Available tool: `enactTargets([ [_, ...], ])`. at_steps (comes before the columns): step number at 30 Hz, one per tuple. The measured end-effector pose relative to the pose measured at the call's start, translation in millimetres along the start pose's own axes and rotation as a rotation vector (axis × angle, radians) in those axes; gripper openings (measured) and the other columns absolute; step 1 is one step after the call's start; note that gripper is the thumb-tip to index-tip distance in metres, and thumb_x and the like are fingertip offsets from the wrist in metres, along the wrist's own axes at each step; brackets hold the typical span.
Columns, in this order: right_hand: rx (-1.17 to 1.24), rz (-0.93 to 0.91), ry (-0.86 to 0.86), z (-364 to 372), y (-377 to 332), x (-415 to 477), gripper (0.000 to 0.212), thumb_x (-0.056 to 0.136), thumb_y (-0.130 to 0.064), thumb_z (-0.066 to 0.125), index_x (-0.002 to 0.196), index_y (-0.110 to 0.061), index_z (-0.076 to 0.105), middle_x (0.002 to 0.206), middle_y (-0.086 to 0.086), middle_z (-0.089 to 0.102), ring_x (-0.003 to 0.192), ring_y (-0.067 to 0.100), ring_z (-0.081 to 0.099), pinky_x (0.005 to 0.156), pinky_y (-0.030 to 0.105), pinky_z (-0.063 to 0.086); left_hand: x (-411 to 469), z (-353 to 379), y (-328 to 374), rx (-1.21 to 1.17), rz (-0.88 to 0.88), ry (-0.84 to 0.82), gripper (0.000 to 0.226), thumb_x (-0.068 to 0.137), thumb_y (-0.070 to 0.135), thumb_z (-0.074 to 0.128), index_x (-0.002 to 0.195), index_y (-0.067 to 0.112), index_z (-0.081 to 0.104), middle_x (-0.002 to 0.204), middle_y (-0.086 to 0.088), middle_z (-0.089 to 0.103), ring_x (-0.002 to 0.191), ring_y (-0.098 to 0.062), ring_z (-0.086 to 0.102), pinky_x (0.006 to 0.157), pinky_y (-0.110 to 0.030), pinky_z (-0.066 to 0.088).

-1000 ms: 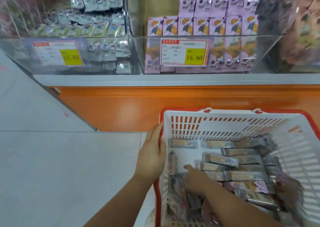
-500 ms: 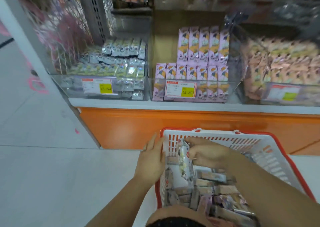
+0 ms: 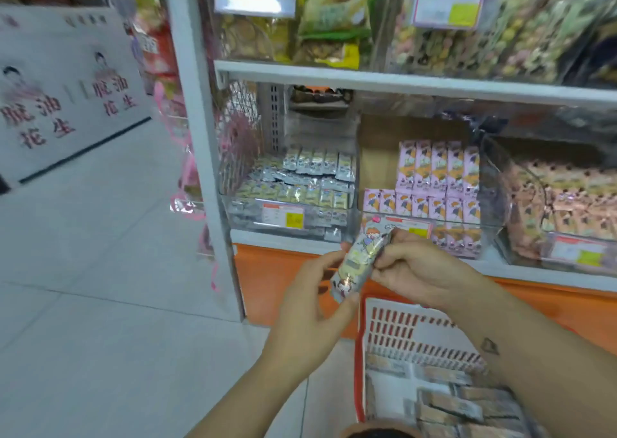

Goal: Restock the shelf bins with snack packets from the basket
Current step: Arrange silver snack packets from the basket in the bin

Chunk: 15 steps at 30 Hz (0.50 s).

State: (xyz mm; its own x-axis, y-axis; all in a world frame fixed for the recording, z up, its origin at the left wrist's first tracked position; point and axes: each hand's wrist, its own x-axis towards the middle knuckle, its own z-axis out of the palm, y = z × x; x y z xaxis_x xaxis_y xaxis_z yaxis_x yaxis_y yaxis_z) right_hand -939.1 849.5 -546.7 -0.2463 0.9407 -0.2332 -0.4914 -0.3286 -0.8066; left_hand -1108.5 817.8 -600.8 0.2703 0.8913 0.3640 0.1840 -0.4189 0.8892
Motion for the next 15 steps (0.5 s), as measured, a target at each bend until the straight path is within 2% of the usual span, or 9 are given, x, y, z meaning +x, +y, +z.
enactTargets([
  [2,-0.016,-0.038,-0.021,18.4,-6.5,7.3,0.045,0.078,0.027,0.021,0.092,-0.001,0.054,0.082,0.017,0.068,0.086,0.026,0.068,0.077,0.033,0.057,7.4,-10.3,2.9,-0.026,0.023,0.097,0.042,0.081,0.021,0.063,0.119,0.037,0.054,0.116,0.022,0.061,0.107,0.003,0.057,0.087,-0.012,0.044],
  [5,-0.255,-0.071,-0.016,35.0,-18.5,25.8,0.038,0.087,0.02,0.038,0.101,-0.008,0.058,0.099,0.009,0.068,0.098,0.023,0.063,0.082,0.03,0.057,25.9,-28.5,3.8,-0.034,-0.021,0.245,0.037,0.082,0.017,0.068,0.106,0.043,0.056,0.104,0.024,0.065,0.095,0.008,0.059,0.082,-0.008,0.044],
  [6,-0.457,-0.116,0.021,35.9,-23.9,32.2,0.034,0.089,0.013,0.047,0.107,-0.013,0.059,0.111,0.005,0.066,0.104,0.02,0.062,0.086,0.028,0.055,33.4,-35.6,2.2,-0.02,-0.048,0.273,0.038,0.084,0.014,0.07,0.104,0.043,0.056,0.101,0.024,0.065,0.092,0.008,0.059,0.081,-0.006,0.043],
  [8,-1.037,-0.272,0.155,28.7,-37.5,48.0,0.035,0.092,-0.004,0.057,0.123,-0.018,0.054,0.132,-0.001,0.054,0.121,0.016,0.052,0.098,0.026,0.042,50.2,-51.1,-3.0,0.04,-0.087,0.297,0.036,0.085,0.013,0.069,0.106,0.039,0.057,0.098,0.024,0.063,0.085,0.005,0.059,0.076,-0.003,0.042],
  [10,-1.595,-0.419,0.193,14.7,-50.9,68.0,0.045,0.095,-0.014,0.054,0.139,-0.016,0.044,0.147,-0.002,0.039,0.136,0.014,0.035,0.109,0.023,0.025,71.3,-67.7,-7.3,0.177,-0.088,0.308,0.033,0.085,0.016,0.069,0.113,0.031,0.059,0.094,0.027,0.059,0.082,0.002,0.059,0.072,-0.004,0.043],
  [11,-1.769,-0.461,0.169,7.9,-56.0,78.0,0.047,0.097,-0.014,0.05,0.143,-0.015,0.04,0.153,-0.001,0.03,0.141,0.014,0.027,0.111,0.019,0.015,83.8,-75.6,-8.6,0.249,-0.087,0.313,0.033,0.086,0.019,0.068,0.117,0.027,0.059,0.093,0.027,0.058,0.081,0.002,0.059,0.071,-0.005,0.044],
  [13,-1.927,-0.492,0.129,-3.0,-61.7,95.5,0.043,0.1,-0.012,0.042,0.143,-0.01,0.038,0.157,0.003,0.021,0.145,0.014,0.016,0.106,0.009,-0.001,113.3,-89.4,-11.2,0.36,-0.082,0.326,0.037,0.088,0.025,0.066,0.124,0.023,0.057,0.098,0.019,0.06,0.082,-0.003,0.058,0.071,-0.015,0.044],
  [15,-1.943,-0.566,0.119,-11.1,-61.5,106.0,0.038,0.101,-0.012,0.038,0.139,-0.007,0.044,0.155,0.007,0.025,0.146,0.014,0.014,0.102,0.004,-0.007,146.7,-98.5,-17.1,0.466,-0.103,0.363,0.04,0.091,0.028,0.063,0.128,0.018,0.055,0.106,0.008,0.062,0.087,-0.005,0.053,0.075,-0.021,0.04],
])
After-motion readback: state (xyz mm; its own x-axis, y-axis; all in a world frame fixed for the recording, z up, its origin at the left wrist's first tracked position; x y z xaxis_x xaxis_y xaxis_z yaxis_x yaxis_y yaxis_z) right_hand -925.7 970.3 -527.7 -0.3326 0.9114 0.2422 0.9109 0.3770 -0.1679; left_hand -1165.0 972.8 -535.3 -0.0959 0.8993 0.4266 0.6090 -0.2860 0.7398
